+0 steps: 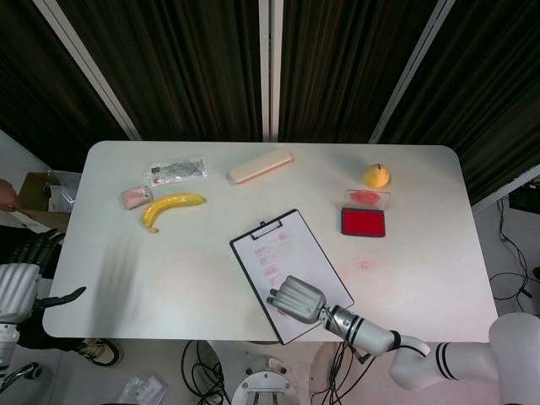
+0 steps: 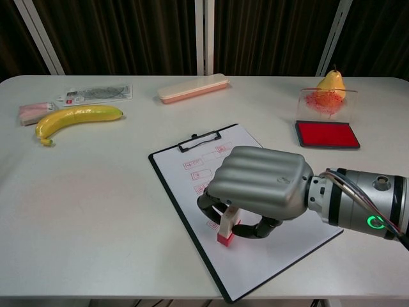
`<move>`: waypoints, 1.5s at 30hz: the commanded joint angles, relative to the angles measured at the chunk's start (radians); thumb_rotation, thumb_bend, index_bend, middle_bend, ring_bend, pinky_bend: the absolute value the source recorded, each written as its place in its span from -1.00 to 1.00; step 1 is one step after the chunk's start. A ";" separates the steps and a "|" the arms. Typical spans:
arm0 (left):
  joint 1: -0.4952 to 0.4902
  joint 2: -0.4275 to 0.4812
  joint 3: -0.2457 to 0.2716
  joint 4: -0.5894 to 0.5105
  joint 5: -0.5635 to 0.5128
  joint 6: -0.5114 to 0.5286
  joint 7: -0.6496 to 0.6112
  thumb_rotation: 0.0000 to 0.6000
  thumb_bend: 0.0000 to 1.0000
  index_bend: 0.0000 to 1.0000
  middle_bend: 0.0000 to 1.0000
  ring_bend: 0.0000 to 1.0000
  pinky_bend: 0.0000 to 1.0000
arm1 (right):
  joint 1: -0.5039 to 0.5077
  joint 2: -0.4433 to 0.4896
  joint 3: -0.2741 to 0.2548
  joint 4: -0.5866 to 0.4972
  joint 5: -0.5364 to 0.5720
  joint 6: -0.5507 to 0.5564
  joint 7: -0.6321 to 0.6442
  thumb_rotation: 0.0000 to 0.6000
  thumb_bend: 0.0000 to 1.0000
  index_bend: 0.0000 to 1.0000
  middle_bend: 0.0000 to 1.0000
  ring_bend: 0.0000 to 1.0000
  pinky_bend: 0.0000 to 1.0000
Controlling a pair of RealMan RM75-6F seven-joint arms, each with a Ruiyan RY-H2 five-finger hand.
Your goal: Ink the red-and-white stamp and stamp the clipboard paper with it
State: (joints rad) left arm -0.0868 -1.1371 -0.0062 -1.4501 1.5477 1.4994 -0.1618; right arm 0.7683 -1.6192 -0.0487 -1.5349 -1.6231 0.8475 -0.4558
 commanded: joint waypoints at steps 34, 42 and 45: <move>0.006 -0.001 -0.001 0.014 0.006 0.008 -0.018 0.27 -0.87 -0.79 -0.84 -0.83 -0.63 | -0.023 -0.034 -0.010 0.029 -0.011 0.038 -0.029 1.00 -0.24 0.58 0.31 0.57 0.79; 0.004 0.004 -0.003 0.000 0.009 0.010 -0.007 0.27 -0.87 -0.79 -0.84 -0.83 -0.63 | -0.028 0.041 0.035 -0.070 -0.036 0.121 0.001 1.00 -0.24 0.58 0.31 0.57 0.79; 0.003 0.005 -0.003 -0.006 0.010 0.009 -0.002 0.28 -0.87 -0.79 -0.84 -0.83 -0.63 | -0.041 0.093 0.050 -0.111 -0.043 0.166 0.016 1.00 -0.24 0.58 0.31 0.57 0.79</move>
State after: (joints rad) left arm -0.0835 -1.1321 -0.0094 -1.4558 1.5575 1.5089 -0.1644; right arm 0.7363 -1.5545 -0.0105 -1.6218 -1.6594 0.9882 -0.4516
